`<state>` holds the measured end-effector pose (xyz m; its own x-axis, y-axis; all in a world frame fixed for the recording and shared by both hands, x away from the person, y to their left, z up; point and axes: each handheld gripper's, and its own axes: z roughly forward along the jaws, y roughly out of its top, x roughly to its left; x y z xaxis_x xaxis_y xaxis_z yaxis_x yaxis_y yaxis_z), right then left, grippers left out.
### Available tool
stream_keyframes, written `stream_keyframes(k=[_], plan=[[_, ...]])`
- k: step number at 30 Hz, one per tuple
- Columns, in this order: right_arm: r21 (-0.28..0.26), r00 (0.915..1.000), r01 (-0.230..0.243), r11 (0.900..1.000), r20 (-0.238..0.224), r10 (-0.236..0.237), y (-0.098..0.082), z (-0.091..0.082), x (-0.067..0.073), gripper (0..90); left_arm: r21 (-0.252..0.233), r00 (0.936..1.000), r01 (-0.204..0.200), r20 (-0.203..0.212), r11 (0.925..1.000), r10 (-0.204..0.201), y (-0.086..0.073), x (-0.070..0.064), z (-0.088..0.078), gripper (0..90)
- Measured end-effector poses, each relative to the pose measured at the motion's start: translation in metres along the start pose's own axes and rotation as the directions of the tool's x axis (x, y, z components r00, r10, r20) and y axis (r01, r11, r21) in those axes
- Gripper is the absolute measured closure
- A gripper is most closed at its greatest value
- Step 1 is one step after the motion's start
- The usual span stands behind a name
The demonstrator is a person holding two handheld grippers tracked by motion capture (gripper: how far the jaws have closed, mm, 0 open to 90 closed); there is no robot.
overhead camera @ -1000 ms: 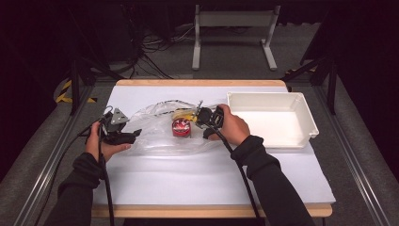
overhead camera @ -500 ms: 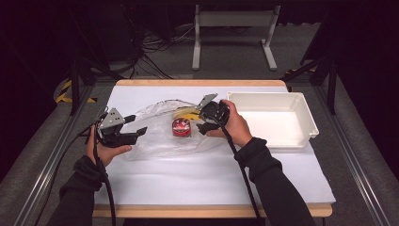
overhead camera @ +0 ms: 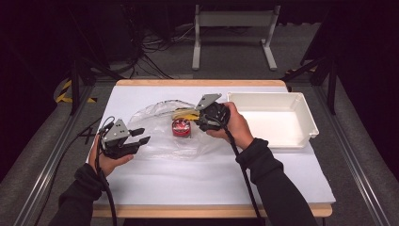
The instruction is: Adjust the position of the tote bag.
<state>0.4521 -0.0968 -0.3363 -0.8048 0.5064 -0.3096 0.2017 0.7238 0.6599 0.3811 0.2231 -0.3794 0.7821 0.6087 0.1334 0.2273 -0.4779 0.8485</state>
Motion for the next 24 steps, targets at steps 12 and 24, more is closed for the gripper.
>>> stream_keyframes(k=[12, 24], plan=[[0.056, 0.9927, -0.017, 0.998, -0.118, 0.024, 0.011, 0.016, 0.010, 45.3, -0.122, 0.9999, -0.012, -0.002, 0.9925, 0.012, -0.024, -0.028, -0.026, 50.0], [0.153, 0.9860, -0.021, 0.988, -0.160, 0.046, 0.028, 0.039, 0.017, 32.7, -0.112, 0.9995, 0.010, -0.029, 0.9936, -0.013, -0.070, -0.051, -0.026, 25.6]])
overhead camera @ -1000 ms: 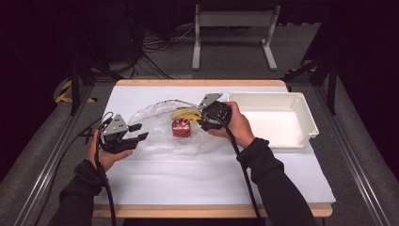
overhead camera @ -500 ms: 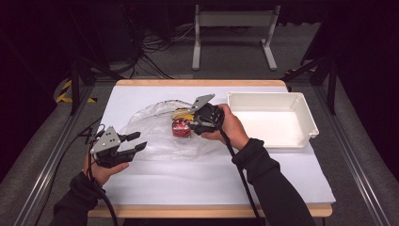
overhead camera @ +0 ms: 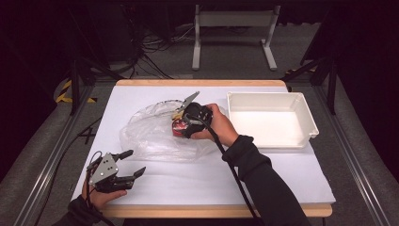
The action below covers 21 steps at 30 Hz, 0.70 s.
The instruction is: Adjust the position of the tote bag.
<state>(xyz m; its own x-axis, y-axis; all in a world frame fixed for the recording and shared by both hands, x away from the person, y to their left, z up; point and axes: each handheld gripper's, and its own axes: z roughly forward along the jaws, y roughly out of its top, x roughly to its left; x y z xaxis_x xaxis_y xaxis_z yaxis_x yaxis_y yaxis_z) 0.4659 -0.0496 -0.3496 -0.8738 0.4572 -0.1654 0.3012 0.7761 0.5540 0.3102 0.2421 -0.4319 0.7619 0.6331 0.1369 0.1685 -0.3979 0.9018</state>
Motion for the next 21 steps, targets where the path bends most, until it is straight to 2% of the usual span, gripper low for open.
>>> stream_keyframes(k=[1, 4, 5, 7, 10, 14, 17, 21], plan=[[0.010, 0.9999, -0.005, 1.000, 0.009, 0.005, 0.002, 0.002, 0.000, 32.4, -0.001, 0.9999, 0.014, -0.009, 0.9999, -0.014, -0.006, 0.001, 0.001, 23.9], [0.014, 1.0000, -0.008, 1.000, -0.001, 0.008, 0.004, 0.005, 0.000, 30.7, 0.001, 0.9997, 0.012, -0.020, 0.9999, -0.012, -0.009, 0.003, 0.001, 21.0], [0.030, 0.9998, -0.013, 0.999, -0.011, 0.013, 0.005, 0.007, 0.001, 29.6, 0.000, 0.9994, 0.019, -0.028, 0.9998, -0.019, -0.012, 0.004, 0.002, 21.0], [0.071, 0.9997, -0.017, 0.997, -0.018, 0.018, 0.007, 0.015, 0.000, 27.0, -0.010, 0.9982, 0.057, -0.019, 0.9984, -0.057, -0.016, 0.008, 0.003, 19.3], [0.100, 0.9991, -0.035, 0.994, -0.021, 0.037, 0.009, 0.021, -0.002, 23.9, 0.012, 0.9975, 0.070, -0.017, 0.9975, -0.069, -0.023, 0.009, 0.007, 17.3], [0.129, 0.9969, -0.069, 0.989, -0.030, 0.073, 0.008, 0.029, -0.008, 22.3, 0.033, 0.9986, 0.051, -0.019, 0.9982, -0.050, -0.023, 0.007, 0.010, 16.6], [0.147, 0.9940, -0.085, 0.985, -0.055, 0.094, 0.009, 0.034, -0.011, 21.1, 0.038, 0.9984, 0.055, -0.017, 0.9978, -0.054, -0.023, 0.007, 0.010, 16.5], [0.159, 0.9949, -0.073, 0.985, -0.057, 0.083, 0.012, 0.040, -0.011, 21.1, 0.042, 0.9985, 0.054, -0.010, 0.9976, -0.054, -0.023, 0.008, 0.011, 15.8]])
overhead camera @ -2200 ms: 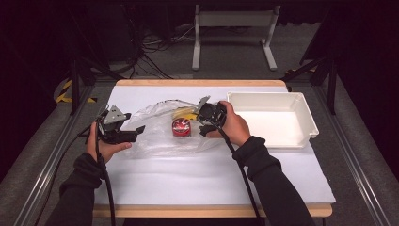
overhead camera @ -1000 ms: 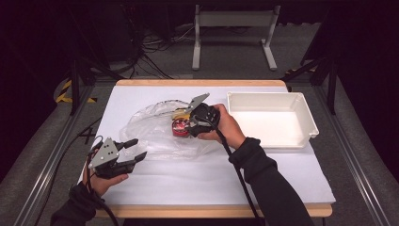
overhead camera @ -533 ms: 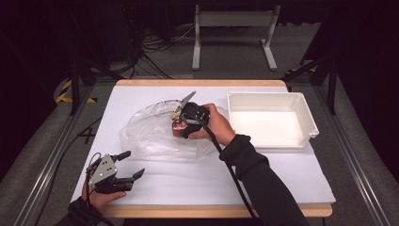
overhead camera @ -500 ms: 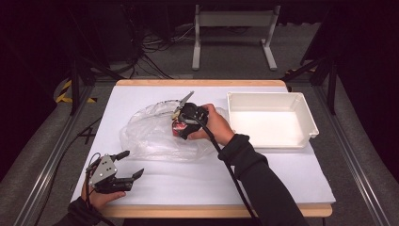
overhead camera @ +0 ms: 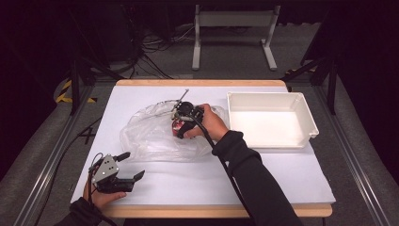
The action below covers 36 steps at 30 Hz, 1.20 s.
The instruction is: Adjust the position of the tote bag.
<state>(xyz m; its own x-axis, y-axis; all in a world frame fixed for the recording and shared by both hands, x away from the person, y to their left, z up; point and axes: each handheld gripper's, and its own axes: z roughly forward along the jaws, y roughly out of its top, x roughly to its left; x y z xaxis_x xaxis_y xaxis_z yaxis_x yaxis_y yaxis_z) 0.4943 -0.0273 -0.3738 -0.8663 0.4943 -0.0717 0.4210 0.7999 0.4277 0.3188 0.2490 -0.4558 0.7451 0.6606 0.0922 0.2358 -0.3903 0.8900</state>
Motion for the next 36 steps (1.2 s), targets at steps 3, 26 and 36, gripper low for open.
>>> stream_keyframes(k=[3, 26, 36], plan=[[0.026, 0.9999, -0.003, 1.000, -0.015, 0.003, 0.002, 0.005, -0.001, 21.1, 0.003, 1.0000, 0.001, 0.005, 1.0000, -0.001, 0.000, 0.001, 0.000, 15.4], [0.053, 0.9994, -0.003, 0.999, -0.034, 0.005, 0.006, 0.008, -0.003, 22.9, 0.008, 0.9999, 0.011, -0.010, 0.9999, -0.011, 0.001, 0.005, 0.001, 14.5], [0.064, 0.9993, 0.028, 0.998, -0.026, -0.026, 0.007, 0.000, 0.003, 23.1, 0.007, 0.9998, 0.015, -0.010, 0.9999, -0.015, 0.001, 0.005, 0.001, 14.4]])
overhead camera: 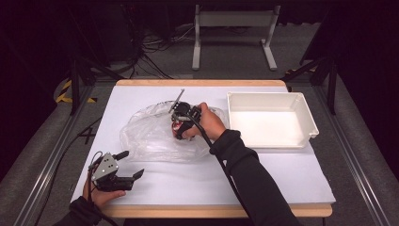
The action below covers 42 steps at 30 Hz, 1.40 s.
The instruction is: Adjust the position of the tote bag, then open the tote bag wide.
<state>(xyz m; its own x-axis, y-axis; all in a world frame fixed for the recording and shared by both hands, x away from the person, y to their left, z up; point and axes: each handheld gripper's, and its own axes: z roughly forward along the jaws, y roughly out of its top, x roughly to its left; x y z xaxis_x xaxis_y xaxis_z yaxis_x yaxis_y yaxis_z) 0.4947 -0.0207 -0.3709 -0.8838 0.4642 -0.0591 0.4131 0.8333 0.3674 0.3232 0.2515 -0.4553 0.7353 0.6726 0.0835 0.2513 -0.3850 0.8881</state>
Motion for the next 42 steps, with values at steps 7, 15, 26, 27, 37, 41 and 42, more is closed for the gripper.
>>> stream_keyframes(k=[7, 15, 26, 27, 37, 41, 42], plan=[[-0.015, 0.9998, 0.017, 1.000, 0.010, -0.017, -0.002, -0.007, 0.002, 23.1, 0.001, 1.0000, 0.004, 0.001, 1.0000, -0.004, 0.000, 0.000, 0.000, 14.4], [-0.040, 0.9989, 0.043, 0.998, 0.022, -0.042, -0.003, -0.023, 0.005, 23.2, 0.000, 0.9999, 0.014, 0.003, 0.9999, -0.014, 0.000, 0.002, 0.000, 14.2], [-0.052, 0.9982, 0.057, 0.997, 0.022, -0.056, -0.006, -0.035, 0.006, 23.3, -0.004, 0.9999, 0.012, 0.005, 0.9999, -0.012, -0.001, 0.001, 0.000, 14.1], [-0.048, 0.9984, 0.053, 0.997, 0.020, -0.052, -0.006, -0.035, 0.007, 23.3, -0.004, 0.9999, 0.011, 0.006, 0.9999, -0.011, -0.001, 0.001, 0.000, 14.1], [-0.051, 0.9961, 0.086, 0.995, 0.021, -0.085, -0.005, -0.039, 0.014, 23.3, 0.002, 0.9999, 0.013, 0.010, 0.9999, -0.013, -0.001, 0.002, 0.000, 14.0], [-0.054, 0.9949, 0.099, 0.994, 0.026, -0.097, -0.005, -0.043, 0.017, 23.3, -0.002, 0.9998, 0.018, 0.010, 0.9998, -0.018, -0.001, 0.002, 0.000, 14.0], [-0.058, 0.9951, 0.097, 0.994, 0.023, -0.096, -0.005, -0.044, 0.017, 23.4, -0.003, 0.9998, 0.016, 0.010, 0.9999, -0.016, -0.001, 0.002, 0.000, 13.9]])
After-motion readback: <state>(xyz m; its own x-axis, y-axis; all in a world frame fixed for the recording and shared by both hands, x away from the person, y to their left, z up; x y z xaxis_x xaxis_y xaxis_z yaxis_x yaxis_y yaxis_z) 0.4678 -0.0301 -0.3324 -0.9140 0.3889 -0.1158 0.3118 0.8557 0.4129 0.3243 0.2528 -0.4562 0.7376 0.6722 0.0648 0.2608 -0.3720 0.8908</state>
